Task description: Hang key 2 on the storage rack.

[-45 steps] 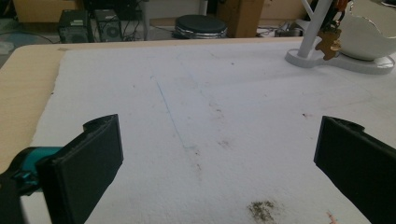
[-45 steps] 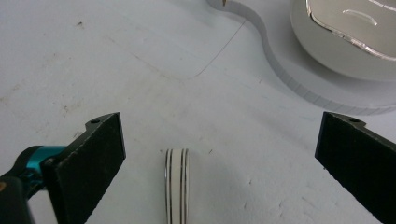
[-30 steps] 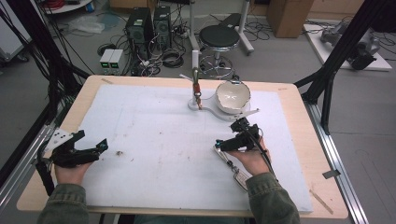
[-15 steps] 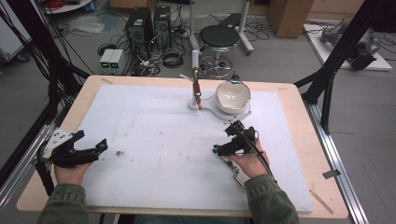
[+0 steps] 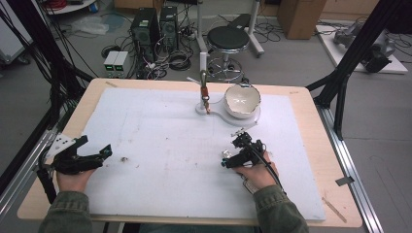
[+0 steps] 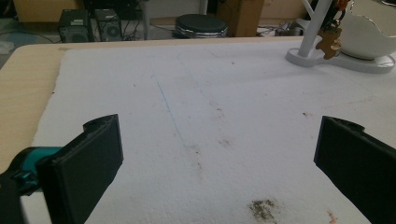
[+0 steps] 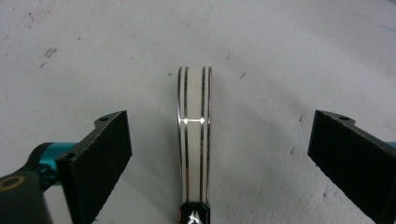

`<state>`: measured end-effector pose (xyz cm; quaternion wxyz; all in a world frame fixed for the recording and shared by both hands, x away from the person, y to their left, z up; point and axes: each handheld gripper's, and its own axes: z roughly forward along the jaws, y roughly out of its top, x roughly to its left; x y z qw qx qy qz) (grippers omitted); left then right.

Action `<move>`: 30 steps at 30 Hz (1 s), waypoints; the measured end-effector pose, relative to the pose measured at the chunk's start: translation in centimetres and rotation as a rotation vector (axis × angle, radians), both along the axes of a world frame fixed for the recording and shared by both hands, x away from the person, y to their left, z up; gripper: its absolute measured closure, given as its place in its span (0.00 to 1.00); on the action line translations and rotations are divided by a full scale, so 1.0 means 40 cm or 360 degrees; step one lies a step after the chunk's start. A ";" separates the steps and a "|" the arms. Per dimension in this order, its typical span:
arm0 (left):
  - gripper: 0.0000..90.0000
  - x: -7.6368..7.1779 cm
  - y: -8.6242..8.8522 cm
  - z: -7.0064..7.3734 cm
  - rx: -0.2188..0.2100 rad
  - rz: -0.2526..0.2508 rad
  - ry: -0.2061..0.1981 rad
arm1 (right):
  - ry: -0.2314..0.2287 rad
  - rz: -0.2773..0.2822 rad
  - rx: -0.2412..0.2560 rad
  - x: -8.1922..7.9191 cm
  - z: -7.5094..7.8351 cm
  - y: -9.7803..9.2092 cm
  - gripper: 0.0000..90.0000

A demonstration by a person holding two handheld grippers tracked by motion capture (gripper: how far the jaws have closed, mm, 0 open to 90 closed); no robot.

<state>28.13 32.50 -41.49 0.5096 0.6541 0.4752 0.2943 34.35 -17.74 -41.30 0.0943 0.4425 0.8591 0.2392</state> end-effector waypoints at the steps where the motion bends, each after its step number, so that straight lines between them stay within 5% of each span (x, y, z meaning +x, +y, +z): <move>1: 0.02 0.000 0.000 0.000 0.0004 -0.0001 0.0000 | 0.0006 0.0003 -0.0004 -0.001 -0.002 0.000 0.12; 6: 0.02 0.000 0.000 0.000 0.0004 0.0000 0.0001 | 0.0036 0.0056 0.0014 -0.007 -0.018 0.001 0.33; 18: 0.02 0.001 -0.001 -0.001 0.0008 -0.0004 0.0004 | 0.0019 0.0045 -0.0014 -0.020 -0.017 -0.008 0.58; 24: 0.02 0.001 -0.001 -0.001 0.0008 -0.0003 0.0005 | 0.0005 0.0071 -0.0064 -0.032 -0.013 -0.002 0.81; 30: 0.02 0.000 -0.001 -0.001 0.0009 -0.0003 0.0005 | -0.0008 0.0086 -0.0086 -0.037 -0.012 0.003 0.82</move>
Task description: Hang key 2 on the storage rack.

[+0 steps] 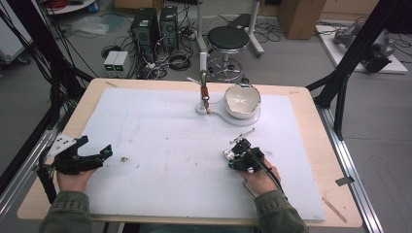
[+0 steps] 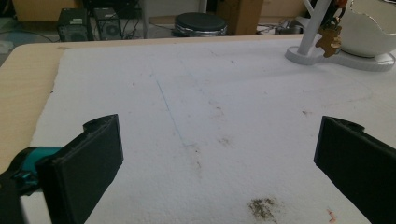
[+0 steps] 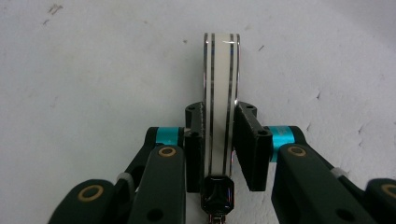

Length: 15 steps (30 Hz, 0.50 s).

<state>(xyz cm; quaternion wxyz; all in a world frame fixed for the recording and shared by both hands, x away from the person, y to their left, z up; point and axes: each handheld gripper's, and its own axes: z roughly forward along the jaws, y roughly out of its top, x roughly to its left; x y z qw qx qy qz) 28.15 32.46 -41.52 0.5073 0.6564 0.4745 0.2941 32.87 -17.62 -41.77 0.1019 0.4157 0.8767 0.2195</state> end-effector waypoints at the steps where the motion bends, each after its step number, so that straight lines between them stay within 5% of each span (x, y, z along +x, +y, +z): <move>1: 0.02 0.000 0.000 0.000 0.0000 0.0000 0.0000 | 0.0006 -0.0004 0.0004 0.000 0.000 0.000 0.82; 15: 0.02 0.000 0.000 0.000 -0.0001 -0.0001 0.0000 | -0.0013 -0.0013 0.0096 -0.005 0.016 -0.016 0.83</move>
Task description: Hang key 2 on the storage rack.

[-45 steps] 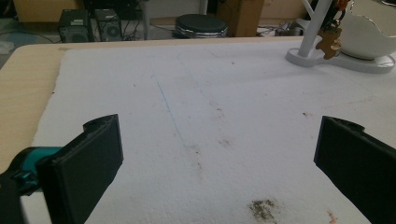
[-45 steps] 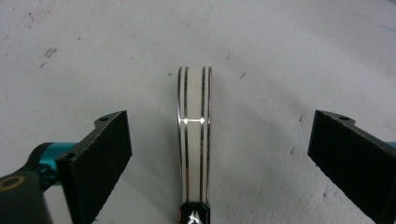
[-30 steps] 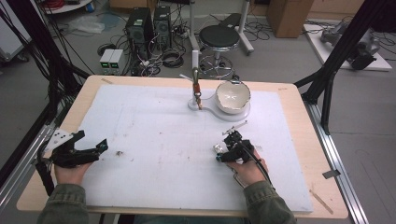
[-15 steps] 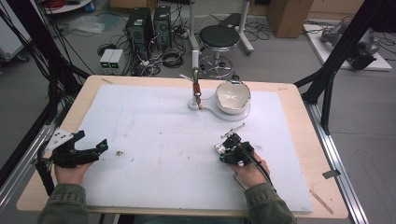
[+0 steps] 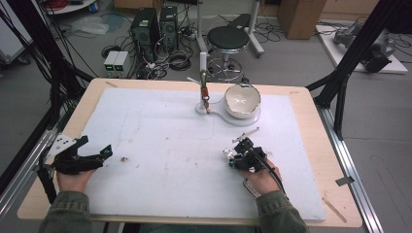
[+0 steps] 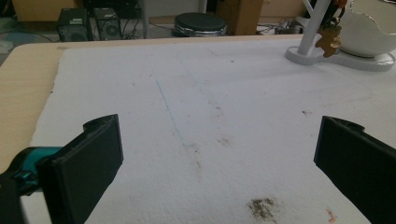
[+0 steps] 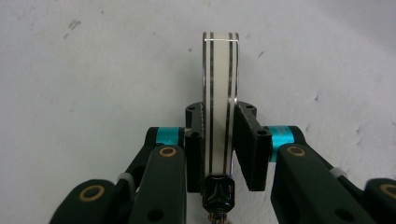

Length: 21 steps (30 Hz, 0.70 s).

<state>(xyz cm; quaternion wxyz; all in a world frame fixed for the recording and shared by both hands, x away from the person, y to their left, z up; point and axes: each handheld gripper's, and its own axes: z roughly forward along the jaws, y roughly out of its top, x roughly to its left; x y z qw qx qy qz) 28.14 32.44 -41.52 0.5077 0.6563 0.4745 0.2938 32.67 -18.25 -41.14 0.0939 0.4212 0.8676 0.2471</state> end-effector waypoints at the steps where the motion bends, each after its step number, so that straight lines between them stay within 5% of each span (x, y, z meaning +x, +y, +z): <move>1: 0.02 0.000 0.000 0.000 0.0002 0.0001 0.0002 | -0.0009 -0.0011 0.0009 -0.001 0.003 -0.002 0.83; 7: 0.02 0.000 0.000 0.000 0.0000 0.0000 0.0001 | -0.0024 -0.0026 0.0125 -0.002 0.019 -0.018 0.83; 21: 0.02 0.000 -0.001 0.000 -0.0001 -0.0002 0.0001 | -0.0108 -0.0031 0.0252 -0.013 0.069 -0.031 0.83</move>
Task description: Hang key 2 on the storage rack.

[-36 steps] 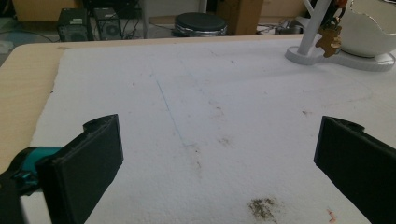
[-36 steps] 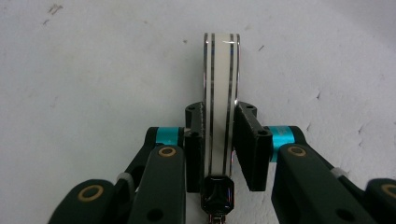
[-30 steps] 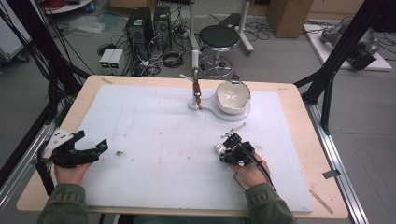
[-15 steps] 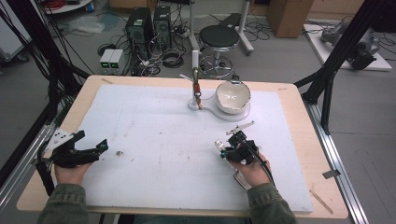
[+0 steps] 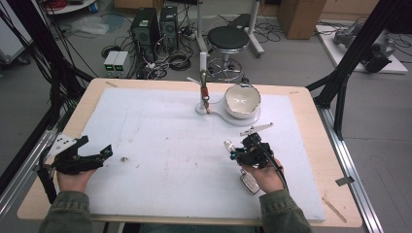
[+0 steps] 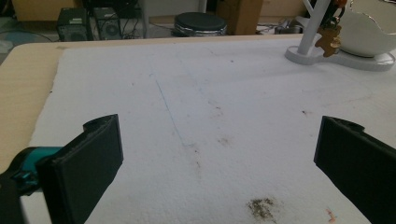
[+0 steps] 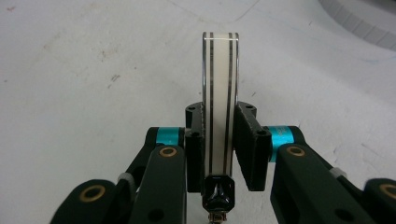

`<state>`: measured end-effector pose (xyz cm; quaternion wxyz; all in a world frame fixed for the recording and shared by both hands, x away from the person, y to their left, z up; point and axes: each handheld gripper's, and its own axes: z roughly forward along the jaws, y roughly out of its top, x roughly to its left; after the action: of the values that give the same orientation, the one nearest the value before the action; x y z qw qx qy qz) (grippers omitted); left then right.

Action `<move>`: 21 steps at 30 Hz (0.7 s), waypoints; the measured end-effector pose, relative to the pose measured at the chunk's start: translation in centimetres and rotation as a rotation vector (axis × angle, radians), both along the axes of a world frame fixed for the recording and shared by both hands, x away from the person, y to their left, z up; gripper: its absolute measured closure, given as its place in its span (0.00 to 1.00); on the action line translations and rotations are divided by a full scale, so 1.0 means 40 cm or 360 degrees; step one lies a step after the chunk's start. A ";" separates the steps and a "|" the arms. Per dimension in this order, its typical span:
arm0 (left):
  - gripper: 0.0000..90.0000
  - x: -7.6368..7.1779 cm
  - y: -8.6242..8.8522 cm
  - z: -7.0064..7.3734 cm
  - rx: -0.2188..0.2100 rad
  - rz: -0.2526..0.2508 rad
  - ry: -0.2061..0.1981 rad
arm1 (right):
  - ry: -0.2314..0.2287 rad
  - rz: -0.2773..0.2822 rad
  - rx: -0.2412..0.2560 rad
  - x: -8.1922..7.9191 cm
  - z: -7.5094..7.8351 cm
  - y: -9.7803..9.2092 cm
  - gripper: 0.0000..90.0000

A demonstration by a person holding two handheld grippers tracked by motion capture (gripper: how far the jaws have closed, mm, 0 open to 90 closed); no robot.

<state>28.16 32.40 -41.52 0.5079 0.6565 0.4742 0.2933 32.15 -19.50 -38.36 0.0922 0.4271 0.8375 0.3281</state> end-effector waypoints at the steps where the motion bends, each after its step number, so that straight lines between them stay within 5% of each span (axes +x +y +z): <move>1: 0.02 0.000 0.000 0.000 0.0000 0.0000 0.0000 | -0.0004 -0.0002 0.0008 -0.001 0.004 0.000 0.83; 21: 0.02 0.001 0.000 0.000 -0.0001 -0.0001 0.0002 | -0.0143 0.0039 0.0187 -0.010 0.085 0.032 0.83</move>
<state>28.19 32.39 -41.54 0.5081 0.6567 0.4744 0.2925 31.73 -18.22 -34.98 0.1003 0.4063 0.8170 0.3966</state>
